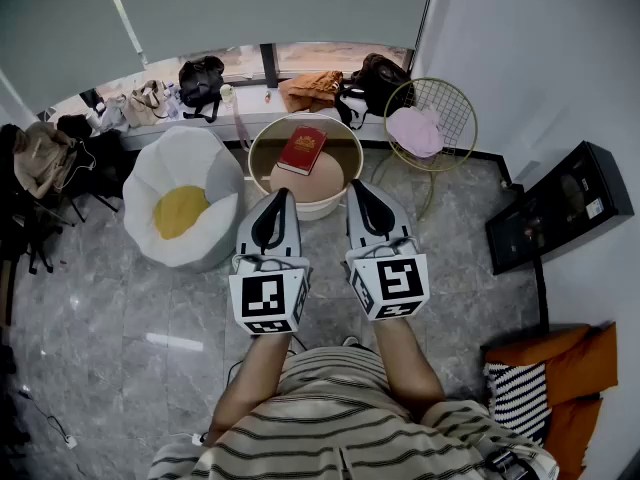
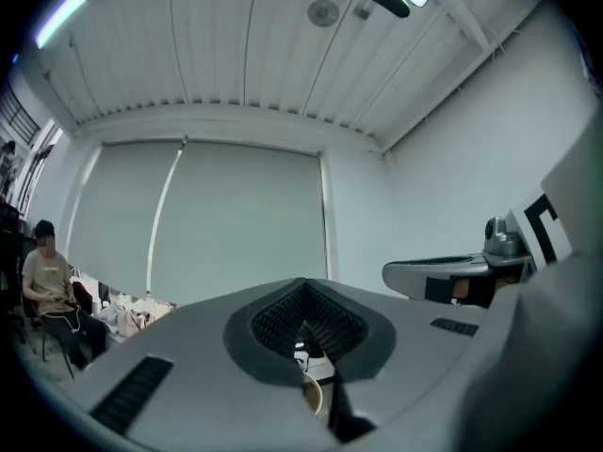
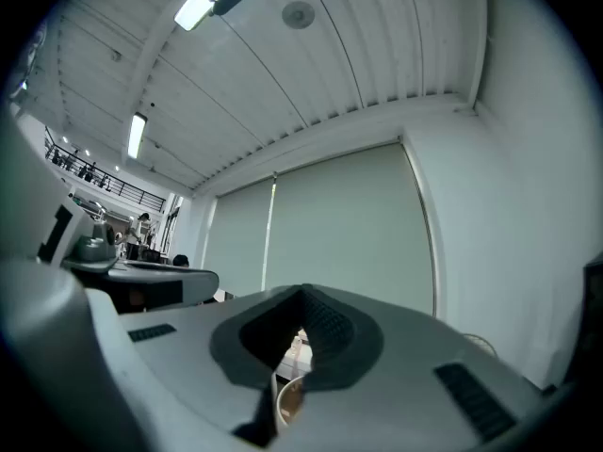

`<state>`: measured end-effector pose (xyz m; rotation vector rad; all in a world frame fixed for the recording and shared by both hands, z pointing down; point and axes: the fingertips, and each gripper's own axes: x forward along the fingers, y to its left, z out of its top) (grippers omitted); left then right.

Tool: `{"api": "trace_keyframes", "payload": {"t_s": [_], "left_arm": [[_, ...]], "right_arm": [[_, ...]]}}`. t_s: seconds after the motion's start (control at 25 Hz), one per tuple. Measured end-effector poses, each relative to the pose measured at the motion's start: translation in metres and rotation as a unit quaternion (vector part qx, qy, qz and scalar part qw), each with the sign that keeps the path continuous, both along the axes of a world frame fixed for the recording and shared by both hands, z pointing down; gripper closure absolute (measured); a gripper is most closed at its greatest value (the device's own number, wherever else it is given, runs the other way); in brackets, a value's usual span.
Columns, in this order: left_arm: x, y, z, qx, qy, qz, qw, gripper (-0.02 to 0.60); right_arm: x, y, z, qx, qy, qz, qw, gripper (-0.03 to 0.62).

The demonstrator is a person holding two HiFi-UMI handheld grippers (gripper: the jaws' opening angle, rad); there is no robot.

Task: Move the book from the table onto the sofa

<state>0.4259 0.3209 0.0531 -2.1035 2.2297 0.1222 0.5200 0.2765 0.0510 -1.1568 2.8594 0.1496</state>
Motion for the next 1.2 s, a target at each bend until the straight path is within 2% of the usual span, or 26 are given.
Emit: {"api": "trace_keyframes", "payload": {"t_s": [0.48,0.76,1.0,1.2], "left_arm": [[0.028,-0.009,0.001,-0.001,-0.005,-0.013,0.9999,0.577],[0.045,-0.012,0.019,-0.014,-0.011,-0.043,0.9989,0.577],[0.034,-0.024,0.033,-0.034,-0.007,-0.065,0.9973,0.577],[0.011,-0.057,0.040,-0.034,-0.002,-0.062,0.9975,0.577]], "right_arm": [[0.022,-0.009,-0.002,-0.008,-0.019,-0.026,0.999,0.591],[0.045,-0.026,0.019,-0.034,-0.032,-0.040,0.998,0.591],[0.036,-0.050,0.033,-0.056,-0.028,-0.045,0.997,0.591],[0.009,-0.076,0.039,-0.059,-0.027,-0.049,0.997,0.591]]}}
